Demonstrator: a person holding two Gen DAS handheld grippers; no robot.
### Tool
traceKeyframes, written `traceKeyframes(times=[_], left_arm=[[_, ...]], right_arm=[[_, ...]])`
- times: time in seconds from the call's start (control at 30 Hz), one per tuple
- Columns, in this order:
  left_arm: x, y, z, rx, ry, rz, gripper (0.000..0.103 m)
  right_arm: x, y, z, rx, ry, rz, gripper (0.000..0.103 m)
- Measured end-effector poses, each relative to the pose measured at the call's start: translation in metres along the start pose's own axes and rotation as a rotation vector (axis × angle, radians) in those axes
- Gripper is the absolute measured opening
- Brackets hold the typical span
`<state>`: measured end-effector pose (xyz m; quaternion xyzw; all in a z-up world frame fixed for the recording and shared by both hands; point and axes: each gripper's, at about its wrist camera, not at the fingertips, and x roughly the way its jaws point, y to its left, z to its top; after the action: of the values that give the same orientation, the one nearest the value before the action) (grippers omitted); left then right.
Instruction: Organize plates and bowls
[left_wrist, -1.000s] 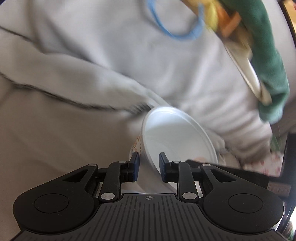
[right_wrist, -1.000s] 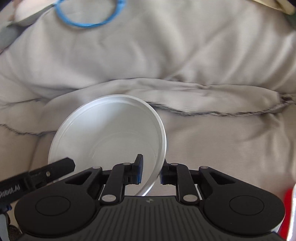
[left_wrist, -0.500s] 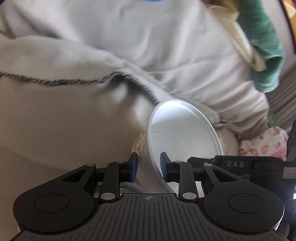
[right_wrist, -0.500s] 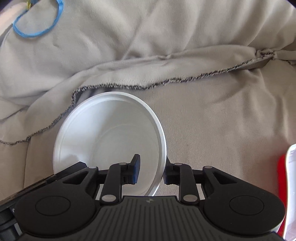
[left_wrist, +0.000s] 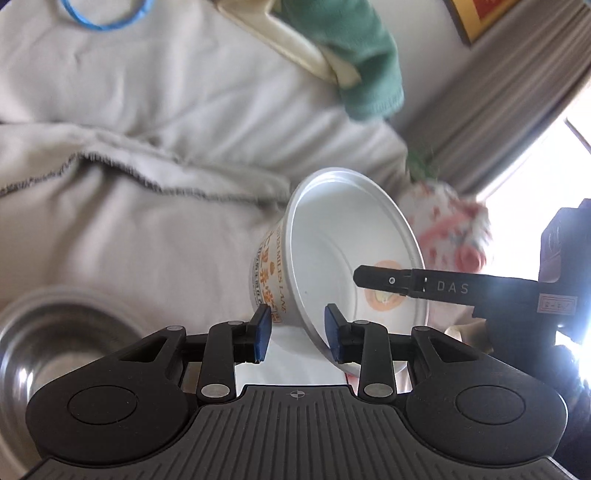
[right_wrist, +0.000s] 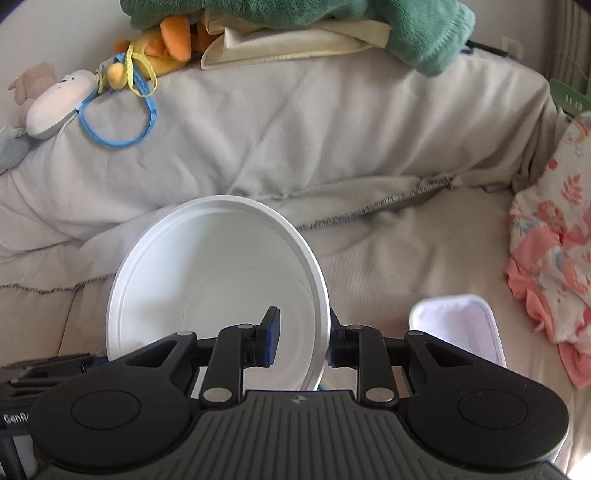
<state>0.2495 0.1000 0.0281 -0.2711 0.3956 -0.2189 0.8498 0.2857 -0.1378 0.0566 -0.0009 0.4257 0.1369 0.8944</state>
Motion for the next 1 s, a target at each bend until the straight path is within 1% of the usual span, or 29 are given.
traceKeyframes(times=[0.1,0.2,0.27,0.33,0.37,0.43,0.47,0.53,0.57,0.6,0.63,0.67,0.7,0.73,0.77,0.8,0.9,0.97,1.0], left_arm=[[0.001,0.001,-0.011,-0.027,0.076,0.014,0.034],[0.006,0.009,-0.023,-0.040,0.122,0.038,0.034],[0.013,0.016,-0.028,-0.075,0.157,0.037,0.034],[0.013,0.021,-0.032,-0.092,0.176,0.024,0.034],[0.010,0.022,-0.034,-0.094,0.173,0.016,0.034],[-0.003,0.025,-0.035,-0.097,0.147,-0.011,0.034],[-0.011,0.026,-0.034,-0.101,0.131,-0.023,0.034],[-0.030,0.033,-0.032,-0.118,0.083,-0.041,0.034],[-0.042,0.038,-0.031,-0.126,0.050,-0.037,0.034],[-0.055,0.043,-0.031,-0.131,0.011,-0.016,0.034],[-0.070,0.050,-0.032,-0.131,-0.033,0.026,0.034],[-0.084,0.056,-0.035,-0.126,-0.082,0.090,0.034],[-0.097,0.063,-0.039,-0.119,-0.130,0.173,0.034],[-0.108,0.071,-0.045,-0.124,-0.163,0.257,0.034],[-0.117,0.081,-0.052,-0.148,-0.181,0.322,0.034],[-0.124,0.093,-0.059,-0.182,-0.190,0.352,0.034],[-0.136,0.124,-0.075,-0.263,-0.193,0.382,0.034],[-0.134,0.139,-0.079,-0.298,-0.183,0.397,0.034],[-0.132,0.147,-0.081,-0.320,-0.174,0.379,0.034]], right_arm=[[-0.002,-0.005,-0.023,0.013,0.045,0.014,0.024],[0.008,-0.005,-0.045,0.017,0.095,0.010,0.024],[0.017,-0.007,-0.055,0.034,0.136,0.008,0.024],[0.019,-0.007,-0.061,0.031,0.149,-0.010,0.028],[0.018,-0.005,-0.062,0.018,0.140,-0.029,0.029],[0.010,0.000,-0.061,-0.019,0.103,-0.081,0.036],[0.004,0.003,-0.059,-0.042,0.081,-0.100,0.038],[-0.008,0.011,-0.055,-0.087,0.034,-0.142,0.040],[-0.014,0.017,-0.052,-0.107,0.008,-0.155,0.041],[-0.019,0.024,-0.049,-0.129,-0.014,-0.152,0.044],[-0.024,0.033,-0.045,-0.150,-0.033,-0.139,0.051],[-0.028,0.042,-0.043,-0.168,-0.047,-0.118,0.055],[-0.029,0.053,-0.041,-0.188,-0.055,-0.089,0.063],[-0.030,0.063,-0.040,-0.206,-0.055,-0.061,0.064],[-0.027,0.077,-0.039,-0.228,-0.048,-0.032,0.064],[-0.023,0.090,-0.038,-0.251,-0.038,-0.010,0.064],[-0.001,0.134,-0.034,-0.323,0.009,0.032,0.064],[0.024,0.158,-0.030,-0.348,0.090,0.060,0.064],[0.041,0.170,-0.028,-0.345,0.143,0.066,0.064]])
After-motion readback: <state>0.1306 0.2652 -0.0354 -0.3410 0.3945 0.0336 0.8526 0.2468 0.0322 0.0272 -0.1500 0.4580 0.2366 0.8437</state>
